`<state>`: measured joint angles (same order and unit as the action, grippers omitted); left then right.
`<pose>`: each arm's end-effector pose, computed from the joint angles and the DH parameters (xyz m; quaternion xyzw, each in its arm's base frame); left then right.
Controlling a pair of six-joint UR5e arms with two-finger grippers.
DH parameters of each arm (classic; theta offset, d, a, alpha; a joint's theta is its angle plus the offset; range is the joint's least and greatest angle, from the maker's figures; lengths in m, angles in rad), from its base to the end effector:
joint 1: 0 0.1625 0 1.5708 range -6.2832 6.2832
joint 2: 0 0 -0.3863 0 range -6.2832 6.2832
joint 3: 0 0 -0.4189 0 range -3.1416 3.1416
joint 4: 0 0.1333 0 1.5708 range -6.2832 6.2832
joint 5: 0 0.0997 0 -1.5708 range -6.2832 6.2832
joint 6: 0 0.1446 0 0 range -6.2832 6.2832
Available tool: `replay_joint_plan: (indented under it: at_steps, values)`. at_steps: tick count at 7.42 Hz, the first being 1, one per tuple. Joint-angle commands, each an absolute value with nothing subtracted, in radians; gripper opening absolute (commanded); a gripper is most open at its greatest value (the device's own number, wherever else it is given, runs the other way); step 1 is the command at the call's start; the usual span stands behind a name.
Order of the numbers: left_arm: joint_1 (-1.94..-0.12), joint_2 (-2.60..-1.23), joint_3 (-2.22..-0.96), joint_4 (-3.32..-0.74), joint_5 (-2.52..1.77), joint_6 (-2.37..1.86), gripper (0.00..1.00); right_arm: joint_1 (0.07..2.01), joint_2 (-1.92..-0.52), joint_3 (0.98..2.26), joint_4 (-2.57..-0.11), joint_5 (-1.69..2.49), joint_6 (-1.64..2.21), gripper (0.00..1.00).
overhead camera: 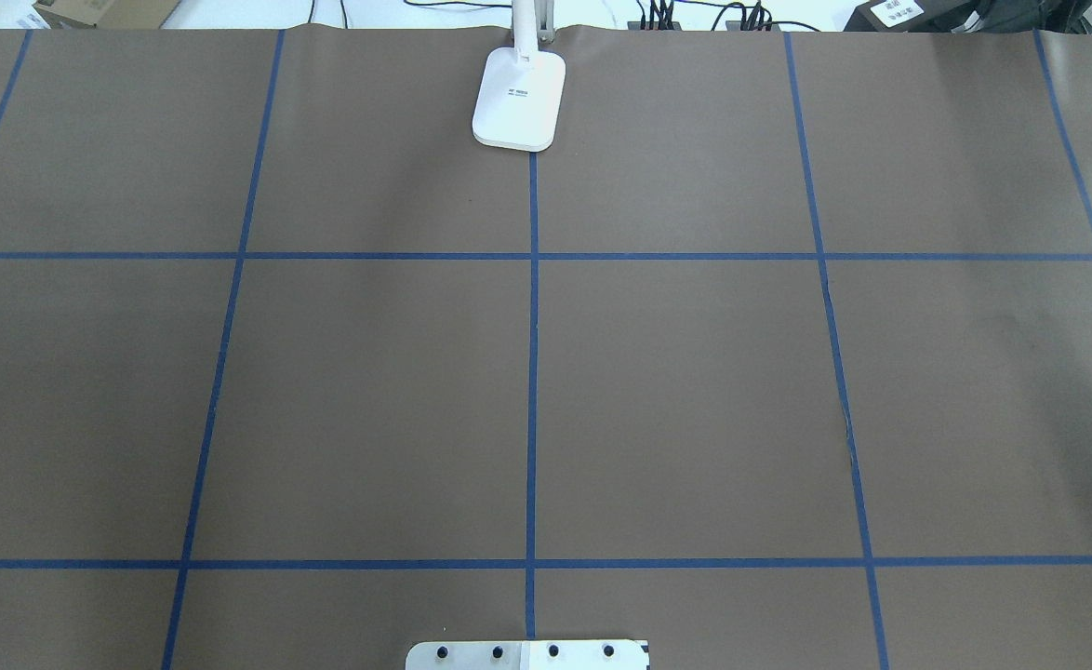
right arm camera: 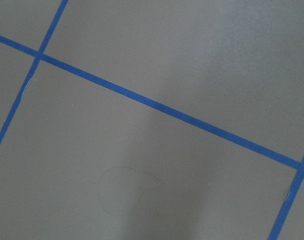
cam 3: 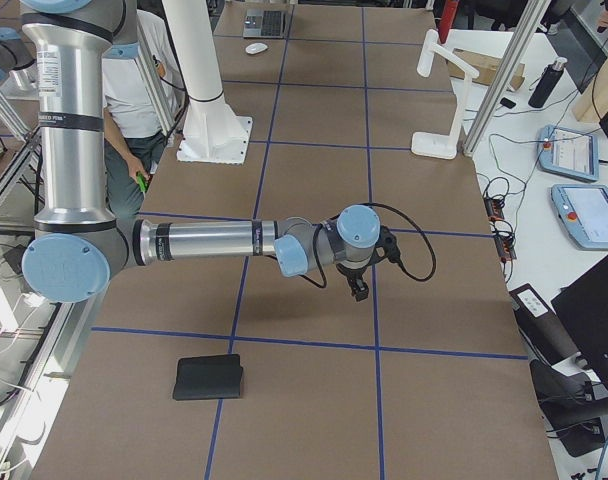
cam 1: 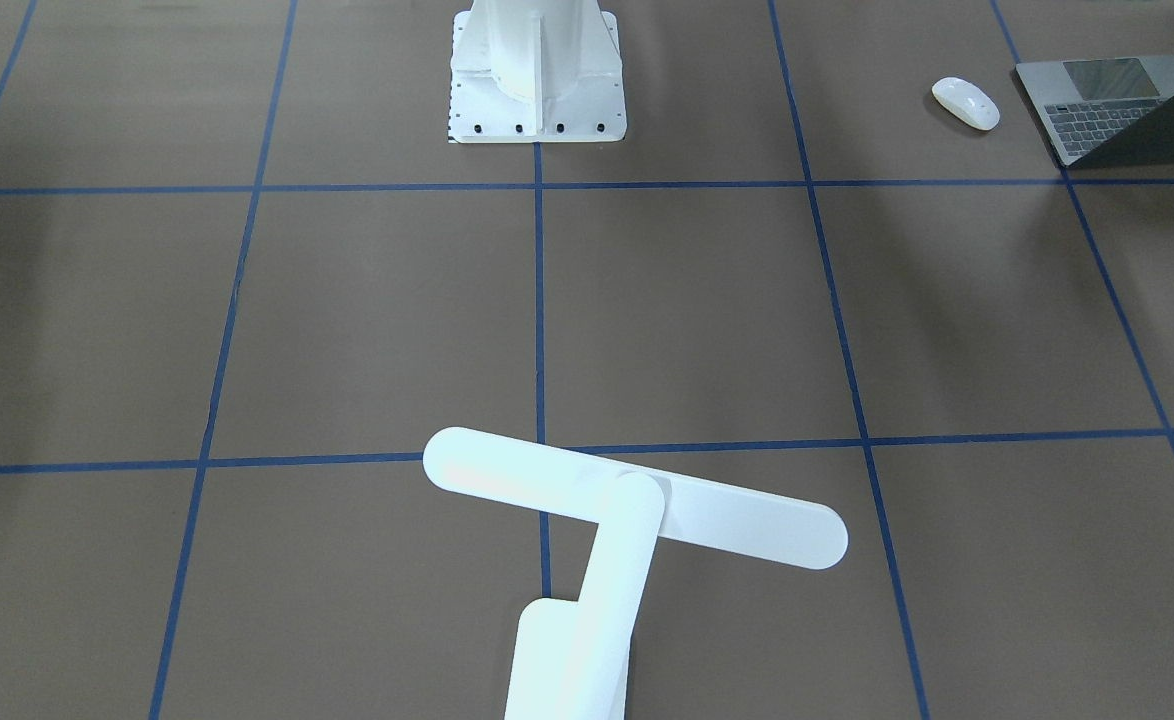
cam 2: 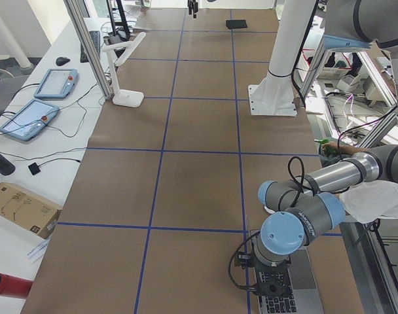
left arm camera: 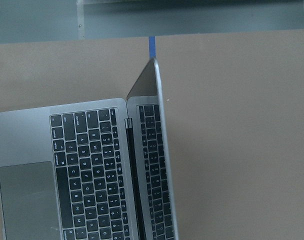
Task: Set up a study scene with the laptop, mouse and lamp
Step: 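Grasp the open grey laptop off the table with the left gripper, then carry the laptop with the left gripper toward the white lamp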
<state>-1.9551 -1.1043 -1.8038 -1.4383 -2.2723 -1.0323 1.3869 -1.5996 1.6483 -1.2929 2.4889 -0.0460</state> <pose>-0.1448 -0.2514 0.7433 -0.2696 0.2659 -0.6482 0.6606 -0.0788 -0.5243 0.5794 0.1153 -0.4462 -0.1730 0.8704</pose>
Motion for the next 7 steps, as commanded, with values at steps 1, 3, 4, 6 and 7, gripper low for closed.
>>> replay_joint_plan:
  at_steps: [1,3,4,6,7]
  values:
    - [-1.950,-1.101,-1.796,-1.442,-2.290,-1.038,0.94,1.378,-1.601,1.649,-1.293,2.488,-0.046,0.99]
    - [-1.912,-1.103,-1.795,-1.465,-2.336,-1.025,0.99,1.371,-1.601,1.648,-1.293,2.488,-0.046,0.99]
    - [-1.884,-1.103,-1.795,-1.470,-2.345,-1.041,0.99,1.368,-1.603,1.647,-1.293,2.488,-0.046,0.99]
    - [-1.881,-1.097,-1.773,-1.486,-2.342,-1.060,0.99,1.359,-1.603,1.647,-1.292,2.487,-0.046,0.99]
    - [-1.881,-1.097,-1.757,-1.491,-2.342,-1.066,0.98,1.356,-1.603,1.647,-1.292,2.487,-0.046,0.99]
